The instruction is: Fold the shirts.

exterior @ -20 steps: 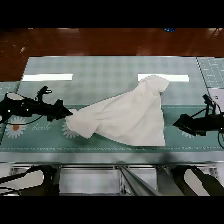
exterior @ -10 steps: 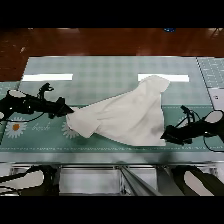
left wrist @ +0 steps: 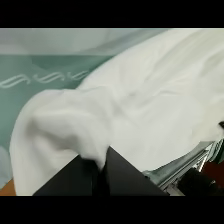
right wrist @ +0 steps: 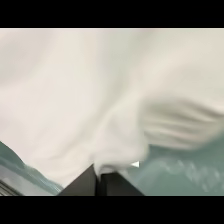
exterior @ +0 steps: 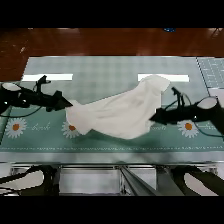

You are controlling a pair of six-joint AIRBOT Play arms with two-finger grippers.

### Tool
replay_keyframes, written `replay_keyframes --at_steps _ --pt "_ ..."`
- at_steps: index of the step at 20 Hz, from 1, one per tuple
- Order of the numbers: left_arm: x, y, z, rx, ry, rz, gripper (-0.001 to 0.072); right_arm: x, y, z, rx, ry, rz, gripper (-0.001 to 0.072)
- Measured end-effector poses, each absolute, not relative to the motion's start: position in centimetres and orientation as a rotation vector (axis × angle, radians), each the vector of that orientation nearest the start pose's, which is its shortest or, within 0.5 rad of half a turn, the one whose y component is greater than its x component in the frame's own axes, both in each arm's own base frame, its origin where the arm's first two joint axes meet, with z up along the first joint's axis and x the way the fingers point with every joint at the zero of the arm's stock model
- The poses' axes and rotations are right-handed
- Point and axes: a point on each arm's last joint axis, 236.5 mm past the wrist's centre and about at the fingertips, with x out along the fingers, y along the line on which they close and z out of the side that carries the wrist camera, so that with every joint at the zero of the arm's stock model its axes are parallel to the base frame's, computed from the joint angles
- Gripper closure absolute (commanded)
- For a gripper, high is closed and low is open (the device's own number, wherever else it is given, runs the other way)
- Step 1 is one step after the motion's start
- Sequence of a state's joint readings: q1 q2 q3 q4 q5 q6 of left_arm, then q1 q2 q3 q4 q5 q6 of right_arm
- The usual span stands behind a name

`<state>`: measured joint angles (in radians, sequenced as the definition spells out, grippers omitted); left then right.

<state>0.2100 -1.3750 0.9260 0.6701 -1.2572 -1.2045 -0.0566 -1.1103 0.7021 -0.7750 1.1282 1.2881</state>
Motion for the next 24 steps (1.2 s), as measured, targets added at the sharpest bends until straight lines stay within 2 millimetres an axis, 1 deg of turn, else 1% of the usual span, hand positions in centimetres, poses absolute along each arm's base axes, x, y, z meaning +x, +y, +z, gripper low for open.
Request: replay_keyframes --at_steps 1,2,3,4,5,6,7,8,9,10,11,12,14,16,18,20,21,23,24 --pt "36.2 -10.6 0.8 -0.774 1.285 -0.526 0.0687 31.1 13.8 0.7 0.598 1.263 0.488 0.0688" --pt "37.4 -10.5 3.7 -0.755 1.215 -0.556 0.0687 33.1 13.9 4.4 0.553 1.175 0.52 0.0688" --pt "38.9 -10.5 7.5 -0.73 1.119 -0.587 0.0687 35.0 13.7 8.4 0.508 1.081 0.536 0.0688" --pt "39.8 -10.4 11.4 -0.694 1.028 -0.615 0.0687 36.8 13.4 13.0 0.455 0.973 0.55 0.0688" --pt "40.5 -10.3 15.0 -0.658 0.945 -0.63 0.0687 37.8 13.1 17.3 0.402 0.883 0.552 0.0688" --pt "40.9 -10.2 19.2 -0.615 0.848 -0.643 0.0687 38.6 12.7 21.9 0.35 0.782 0.549 0.0689" --pt "40.9 -10.1 23.2 -0.578 0.757 -0.655 0.0687 38.8 12.2 26.6 0.299 0.681 0.539 0.0688" --pt "40.5 -9.9 27.2 -0.533 0.667 -0.66 0.0687 38.4 11.7 31.1 0.248 0.586 0.528 0.0688" --pt "39.9 -9.8 30.7 -0.496 0.585 -0.66 0.0687 37.7 11.3 34.9 0.209 0.504 0.514 0.0688" --pt "38.9 -9.6 34.3 -0.458 0.503 -0.659 0.0687 36.6 10.9 38.7 0.172 0.417 0.499 0.0688" --pt "37.7 -9.5 37.5 -0.419 0.428 -0.655 0.0687 35.2 10.6 41.7 0.138 0.344 0.484 0.0688" --pt "36.2 -9.3 40.4 -0.375 0.359 -0.643 0.0687 33.7 10.3 44.1 0.114 0.282 0.469 0.0688" --pt "32.8 -9.1 45.1 -0.293 0.235 -0.608 0.0687 30.4 9.6 48.0 0.074 0.175 0.431 0.0688" --pt "29.3 -8.9 48.5 -0.207 0.137 -0.546 0.0687 27.1 8.8 50.6 0.038 0.089 0.389 0.0688" --pt "25.8 -8.8 50.6 -0.123 0.061 -0.472 0.0687 24.1 7.8 52.3 0.014 0.027 0.341 0.0688" --pt "22.5 -9.0 51.9 -0.054 0.009 -0.403 0.0687 21.6 7.1 53.0 -0.002 0.001 0.301 0.0688" --pt "21.1 -9.1 52.0 -0.025 0.0 -0.378 0.0687 20.7 6.6 52.8 -0.005 0.009 0.281 0.0688" --pt "18.4 -9.1 52.0 0.019 -0.014 -0.339 0.0687 19.7 5.7 51.3 -0.003 0.06 0.236 0.0688" --pt "17.5 -8.9 51.6 0.028 0.0 -0.329 0.0687 19.5 5.3 50.3 0.004 0.09 0.218 0.0688"
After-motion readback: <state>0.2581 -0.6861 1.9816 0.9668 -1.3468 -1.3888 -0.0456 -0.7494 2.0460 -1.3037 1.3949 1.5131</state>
